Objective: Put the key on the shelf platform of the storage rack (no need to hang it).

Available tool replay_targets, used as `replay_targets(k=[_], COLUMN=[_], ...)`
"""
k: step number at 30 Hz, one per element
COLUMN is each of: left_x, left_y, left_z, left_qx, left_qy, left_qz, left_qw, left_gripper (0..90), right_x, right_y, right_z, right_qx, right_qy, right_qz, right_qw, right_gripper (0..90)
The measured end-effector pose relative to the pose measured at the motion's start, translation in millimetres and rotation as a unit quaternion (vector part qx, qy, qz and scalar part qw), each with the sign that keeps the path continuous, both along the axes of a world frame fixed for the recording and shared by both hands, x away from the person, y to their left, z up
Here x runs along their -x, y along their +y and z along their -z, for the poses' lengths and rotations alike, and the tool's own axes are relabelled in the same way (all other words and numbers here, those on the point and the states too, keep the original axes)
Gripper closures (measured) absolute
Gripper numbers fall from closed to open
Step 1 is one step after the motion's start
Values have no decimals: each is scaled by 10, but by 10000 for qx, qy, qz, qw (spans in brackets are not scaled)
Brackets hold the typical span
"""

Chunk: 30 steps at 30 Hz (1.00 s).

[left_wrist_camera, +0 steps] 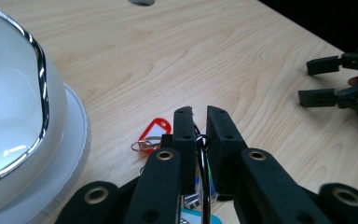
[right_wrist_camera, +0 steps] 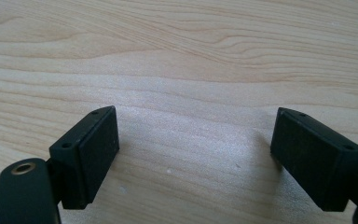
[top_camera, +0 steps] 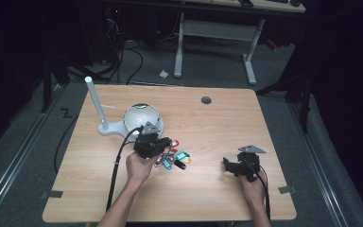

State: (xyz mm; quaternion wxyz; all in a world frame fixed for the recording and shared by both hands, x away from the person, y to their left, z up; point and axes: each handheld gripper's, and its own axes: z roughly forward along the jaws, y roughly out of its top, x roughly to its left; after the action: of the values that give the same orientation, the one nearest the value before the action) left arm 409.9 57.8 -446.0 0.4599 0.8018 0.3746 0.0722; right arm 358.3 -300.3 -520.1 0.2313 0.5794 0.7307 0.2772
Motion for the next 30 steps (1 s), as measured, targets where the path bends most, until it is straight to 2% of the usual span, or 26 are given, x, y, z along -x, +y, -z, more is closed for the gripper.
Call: replay_targets(k=[1, 6, 13, 16, 20, 30], left_x=[0, 7, 24, 7, -11, -58], left_y=[8, 32, 90, 101, 151, 249], left_z=[-17, -122, -334, -372, -497, -796], left_qx=[47, 17, 207, 233, 334, 337], left_qy=[28, -11, -91, -65, -61, -239], left_qz=[14, 89, 189, 244, 306, 292], left_qw=[10000, 10000, 9996, 9994, 9990, 9987], left_gripper=[830, 831, 831, 831, 831, 831], right_x=[0, 0, 0, 0, 0, 0], right_y=[1, -1, 0, 0, 0, -1], right_z=[0, 0, 0, 0, 0, 0], right_qx=[-2, 2, 0, -1, -5, -3], right_qy=[3, -5, -1, -2, 4, 4], right_qz=[3, -6, -3, -1, 1, -2], right_qw=[10000, 10000, 10000, 10000, 10000, 10000], right_gripper=[154, 154, 154, 154, 154, 153])
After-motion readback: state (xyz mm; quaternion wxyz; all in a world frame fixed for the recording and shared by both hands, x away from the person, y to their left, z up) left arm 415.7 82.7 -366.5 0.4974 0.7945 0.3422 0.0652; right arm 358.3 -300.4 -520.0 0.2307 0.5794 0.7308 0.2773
